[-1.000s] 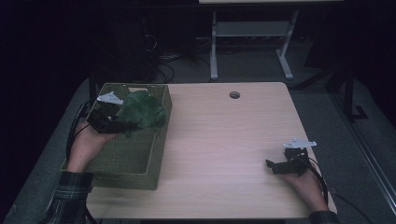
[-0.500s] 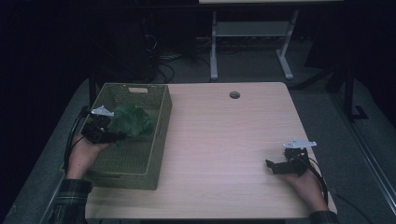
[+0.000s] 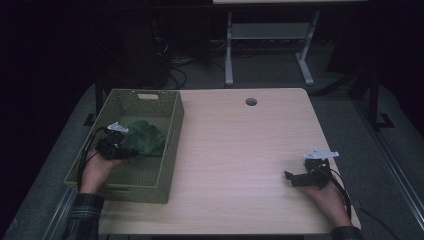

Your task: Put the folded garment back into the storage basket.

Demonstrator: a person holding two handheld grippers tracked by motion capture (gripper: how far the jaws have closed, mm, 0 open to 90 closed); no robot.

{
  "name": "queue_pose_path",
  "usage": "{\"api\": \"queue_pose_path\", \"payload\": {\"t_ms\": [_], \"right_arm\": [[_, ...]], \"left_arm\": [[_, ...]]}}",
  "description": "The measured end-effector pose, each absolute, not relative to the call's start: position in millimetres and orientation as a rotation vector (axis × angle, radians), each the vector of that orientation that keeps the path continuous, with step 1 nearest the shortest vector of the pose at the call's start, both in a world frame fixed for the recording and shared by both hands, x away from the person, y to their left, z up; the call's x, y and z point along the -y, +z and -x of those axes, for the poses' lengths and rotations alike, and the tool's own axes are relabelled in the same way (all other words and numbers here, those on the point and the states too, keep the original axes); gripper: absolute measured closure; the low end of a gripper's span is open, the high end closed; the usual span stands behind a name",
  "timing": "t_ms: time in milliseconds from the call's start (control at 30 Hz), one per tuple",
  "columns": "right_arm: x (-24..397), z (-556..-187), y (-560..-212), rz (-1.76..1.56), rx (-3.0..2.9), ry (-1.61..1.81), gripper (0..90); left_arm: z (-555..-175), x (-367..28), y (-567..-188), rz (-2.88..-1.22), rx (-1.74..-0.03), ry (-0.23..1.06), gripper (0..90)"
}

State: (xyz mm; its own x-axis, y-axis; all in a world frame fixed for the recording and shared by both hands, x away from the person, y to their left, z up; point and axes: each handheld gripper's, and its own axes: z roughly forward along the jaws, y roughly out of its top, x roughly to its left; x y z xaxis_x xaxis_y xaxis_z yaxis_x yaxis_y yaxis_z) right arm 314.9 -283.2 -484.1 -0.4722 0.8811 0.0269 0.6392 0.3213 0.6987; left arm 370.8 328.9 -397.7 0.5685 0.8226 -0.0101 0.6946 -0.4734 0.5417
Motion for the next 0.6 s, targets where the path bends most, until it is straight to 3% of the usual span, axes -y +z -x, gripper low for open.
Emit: {"api": "queue_pose_path", "payload": {"t_ms": [367, 600], "right_arm": [[282.9, -314.6, -484.1, -1.357, -2.232, 0.933, 0.2], [282.9, -314.5, -484.1, -1.357, -2.233, 0.933, 0.2]], "left_arm": [[-373.4, -326.2, -405.6, -2.352, -1.228, 0.294, 62.0], [-373.9, -324.8, -410.1, -2.386, -1.230, 0.313, 34.9]]}}
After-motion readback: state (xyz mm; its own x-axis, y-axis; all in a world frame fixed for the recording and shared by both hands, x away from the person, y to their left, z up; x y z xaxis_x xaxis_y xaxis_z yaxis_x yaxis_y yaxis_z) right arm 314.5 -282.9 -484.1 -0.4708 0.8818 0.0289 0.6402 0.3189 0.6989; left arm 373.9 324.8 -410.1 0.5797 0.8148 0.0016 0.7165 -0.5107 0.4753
